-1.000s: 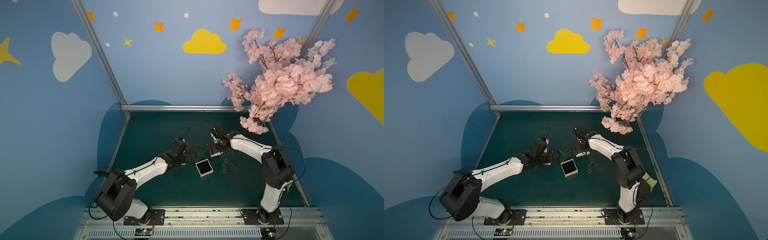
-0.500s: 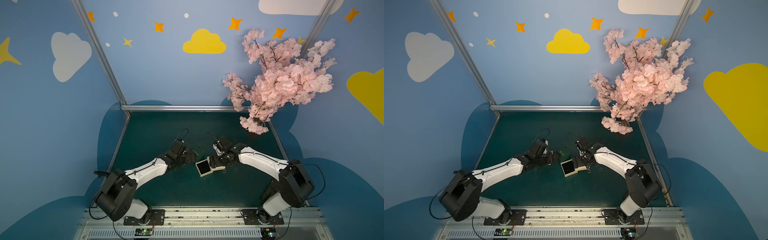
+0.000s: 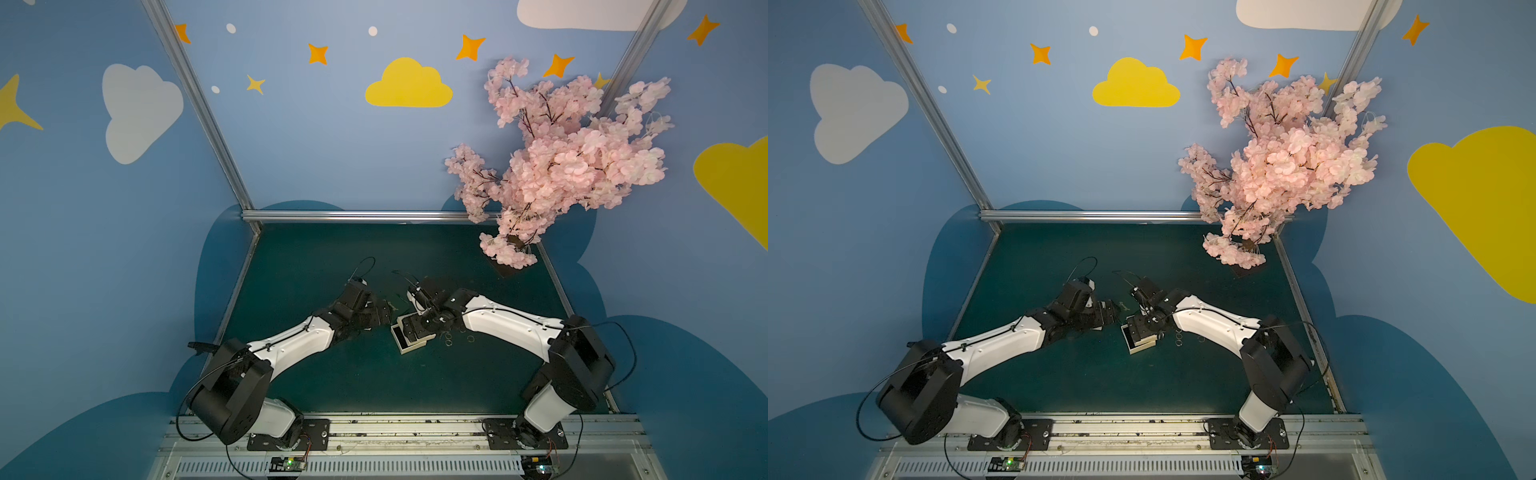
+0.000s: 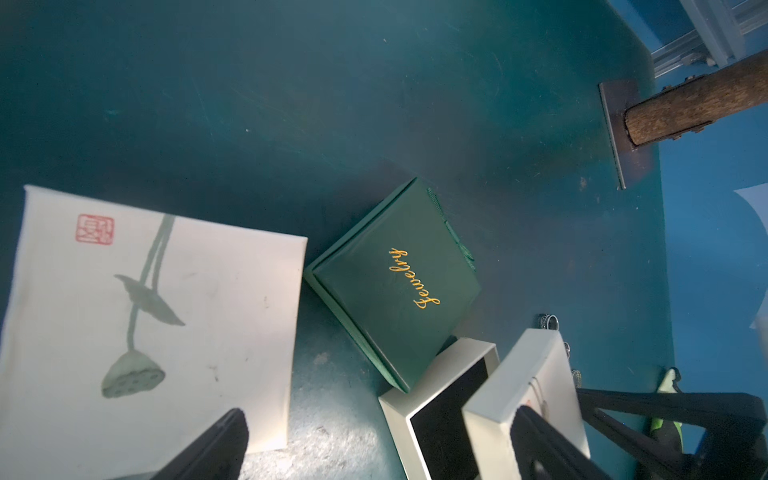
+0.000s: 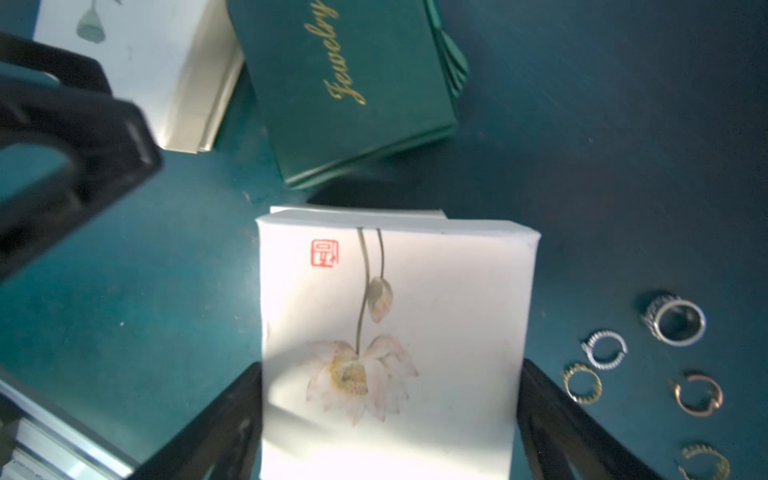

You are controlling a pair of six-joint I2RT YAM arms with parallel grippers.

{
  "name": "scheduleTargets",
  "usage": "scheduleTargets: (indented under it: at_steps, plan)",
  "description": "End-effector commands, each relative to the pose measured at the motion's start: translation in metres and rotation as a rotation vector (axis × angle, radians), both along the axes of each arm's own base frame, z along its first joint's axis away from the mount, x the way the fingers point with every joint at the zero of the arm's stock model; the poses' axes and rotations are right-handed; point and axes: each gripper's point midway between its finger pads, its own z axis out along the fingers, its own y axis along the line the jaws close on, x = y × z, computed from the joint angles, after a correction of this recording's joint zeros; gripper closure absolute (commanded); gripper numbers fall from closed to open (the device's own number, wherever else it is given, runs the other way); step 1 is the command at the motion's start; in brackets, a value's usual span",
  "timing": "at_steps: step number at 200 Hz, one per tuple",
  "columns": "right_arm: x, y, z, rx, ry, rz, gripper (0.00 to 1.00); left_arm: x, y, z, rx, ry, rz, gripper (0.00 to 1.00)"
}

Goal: Take the rings out of the lift-off lid box
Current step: Close the lid on the jewelry box.

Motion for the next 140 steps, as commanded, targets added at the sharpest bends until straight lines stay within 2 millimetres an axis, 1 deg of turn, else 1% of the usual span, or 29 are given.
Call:
scheduleTargets:
  at_steps: [1, 52, 103, 140]
  plan:
    - [0.000, 0.003, -0.001, -0.064, -0.023, 0.030, 0.10, 0.000, 0.005, 0.002, 0.001, -0.013, 0.017, 0.00]
    - [-0.005, 0.012, -0.011, -0.099, 0.007, 0.061, 0.09, 0.000, 0.005, 0.001, -0.002, -0.010, 0.022, 0.01]
    - [-0.005, 0.011, -0.016, -0.124, 0.011, 0.059, 0.08, 0.000, 0.006, 0.000, 0.001, -0.010, 0.022, 0.00]
    - [-0.008, 0.016, -0.017, -0.117, 0.023, 0.067, 0.08, 0.000, 0.006, 0.000, 0.001, -0.008, 0.024, 0.01]
